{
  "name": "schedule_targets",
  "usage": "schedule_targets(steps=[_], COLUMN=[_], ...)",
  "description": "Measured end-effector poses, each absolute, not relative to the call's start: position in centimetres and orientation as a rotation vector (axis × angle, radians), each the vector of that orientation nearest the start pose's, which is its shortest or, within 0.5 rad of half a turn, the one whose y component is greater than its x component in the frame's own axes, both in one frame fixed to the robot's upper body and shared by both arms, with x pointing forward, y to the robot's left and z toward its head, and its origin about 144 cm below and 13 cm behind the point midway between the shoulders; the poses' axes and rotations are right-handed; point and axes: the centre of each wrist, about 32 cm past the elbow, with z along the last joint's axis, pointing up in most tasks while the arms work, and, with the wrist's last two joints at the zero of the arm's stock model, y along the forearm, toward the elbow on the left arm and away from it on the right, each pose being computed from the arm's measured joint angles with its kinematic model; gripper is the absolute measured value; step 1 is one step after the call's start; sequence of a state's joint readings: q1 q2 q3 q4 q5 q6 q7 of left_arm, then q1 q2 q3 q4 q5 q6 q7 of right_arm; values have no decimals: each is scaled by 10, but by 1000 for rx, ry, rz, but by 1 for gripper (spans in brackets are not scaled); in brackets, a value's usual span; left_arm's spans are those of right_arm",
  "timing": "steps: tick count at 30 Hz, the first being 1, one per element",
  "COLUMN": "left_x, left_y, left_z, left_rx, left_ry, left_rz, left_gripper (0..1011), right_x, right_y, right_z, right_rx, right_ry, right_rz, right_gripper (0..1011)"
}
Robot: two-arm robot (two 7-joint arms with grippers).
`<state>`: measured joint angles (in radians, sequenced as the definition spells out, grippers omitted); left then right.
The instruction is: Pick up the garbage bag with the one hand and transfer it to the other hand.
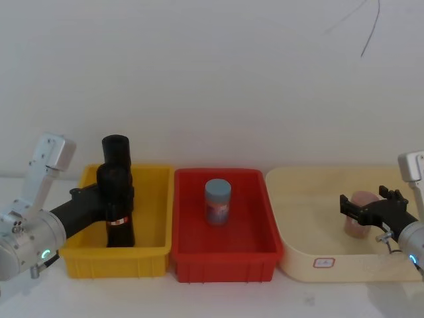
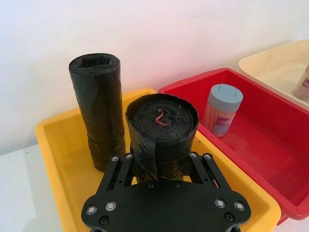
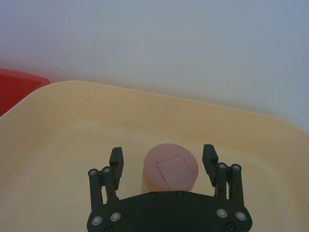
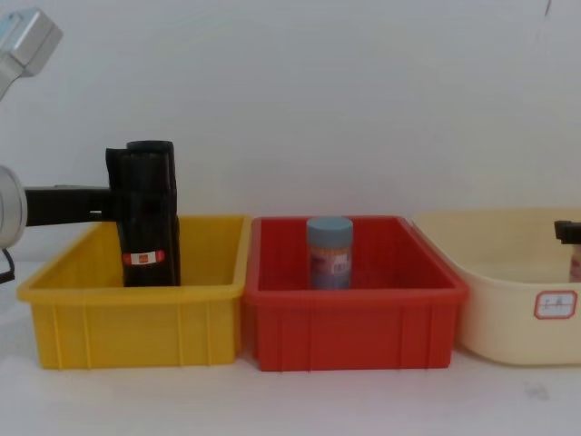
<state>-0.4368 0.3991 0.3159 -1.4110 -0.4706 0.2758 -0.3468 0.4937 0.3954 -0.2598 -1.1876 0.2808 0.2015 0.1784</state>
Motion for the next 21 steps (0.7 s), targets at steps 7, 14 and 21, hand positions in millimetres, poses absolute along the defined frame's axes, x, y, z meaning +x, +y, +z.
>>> schedule_targets(steps=[7, 14, 21], left_x=[563, 569, 580], left_y=[269, 264, 261], left_z=[1246, 1266, 1289], left_rx=[90, 79, 66], left_ry=[68, 19, -32], left_rz=[1005, 991, 945], left_gripper=[446, 446, 446], right_x=[585, 585, 585], right_y=[-317, -317, -317], right_z=[1212, 1212, 1212], right_rx=[-264, -264, -264], right_ry=[-5, -5, -5], right_rz=[-1332, -1332, -1332], right_gripper=[1001, 1001, 1001])
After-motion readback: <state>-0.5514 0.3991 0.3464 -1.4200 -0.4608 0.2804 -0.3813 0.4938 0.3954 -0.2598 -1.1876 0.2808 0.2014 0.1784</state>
